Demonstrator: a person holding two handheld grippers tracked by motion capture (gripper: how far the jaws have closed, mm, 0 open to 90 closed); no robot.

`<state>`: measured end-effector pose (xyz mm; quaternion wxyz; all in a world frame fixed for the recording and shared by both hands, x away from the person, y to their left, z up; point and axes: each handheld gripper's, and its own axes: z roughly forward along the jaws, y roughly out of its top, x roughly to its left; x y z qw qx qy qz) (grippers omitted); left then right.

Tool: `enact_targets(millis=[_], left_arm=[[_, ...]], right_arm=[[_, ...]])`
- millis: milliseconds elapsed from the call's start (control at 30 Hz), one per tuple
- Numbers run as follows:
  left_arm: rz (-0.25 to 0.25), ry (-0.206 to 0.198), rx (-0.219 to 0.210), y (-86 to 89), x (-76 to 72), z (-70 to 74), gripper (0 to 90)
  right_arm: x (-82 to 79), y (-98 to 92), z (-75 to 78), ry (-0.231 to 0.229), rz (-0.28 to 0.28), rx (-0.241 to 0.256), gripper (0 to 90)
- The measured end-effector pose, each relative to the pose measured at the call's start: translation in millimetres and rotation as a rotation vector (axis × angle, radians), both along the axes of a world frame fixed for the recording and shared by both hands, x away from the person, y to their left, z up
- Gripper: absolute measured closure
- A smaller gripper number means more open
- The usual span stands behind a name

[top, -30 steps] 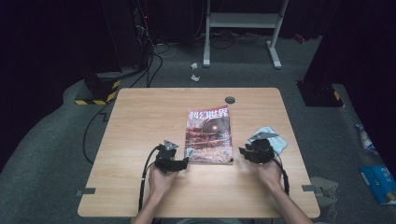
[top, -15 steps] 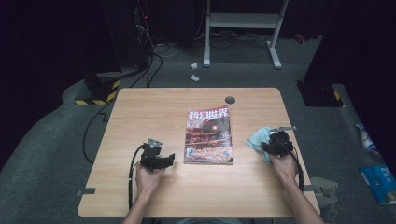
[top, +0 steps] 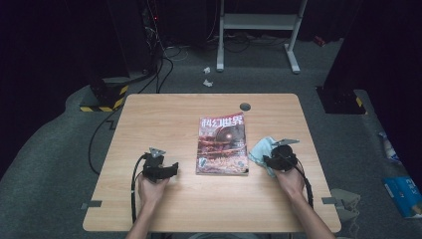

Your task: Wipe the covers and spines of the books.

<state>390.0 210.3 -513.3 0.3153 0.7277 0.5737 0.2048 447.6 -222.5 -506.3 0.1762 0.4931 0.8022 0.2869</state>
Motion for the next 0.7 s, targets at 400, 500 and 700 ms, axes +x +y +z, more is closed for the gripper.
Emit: enact_targets(millis=[400,500,700], left_arm=[[-0.009,-0.028,-0.011,5.8,-3.7,3.2,27.5],[-0.015,-0.044,-0.017,8.0,-5.5,5.3,27.3],[-0.002,-0.07,-0.05,15.5,-11.8,7.0,27.0]], right_arm=[[-17.4,-10.6,17.9,-0.048,0.003,0.093,56.2],[-23.3,-20.6,23.6,-0.072,-0.013,0.117,55.4],[-33.4,-40.1,26.5,-0.093,-0.046,0.141,54.1]])
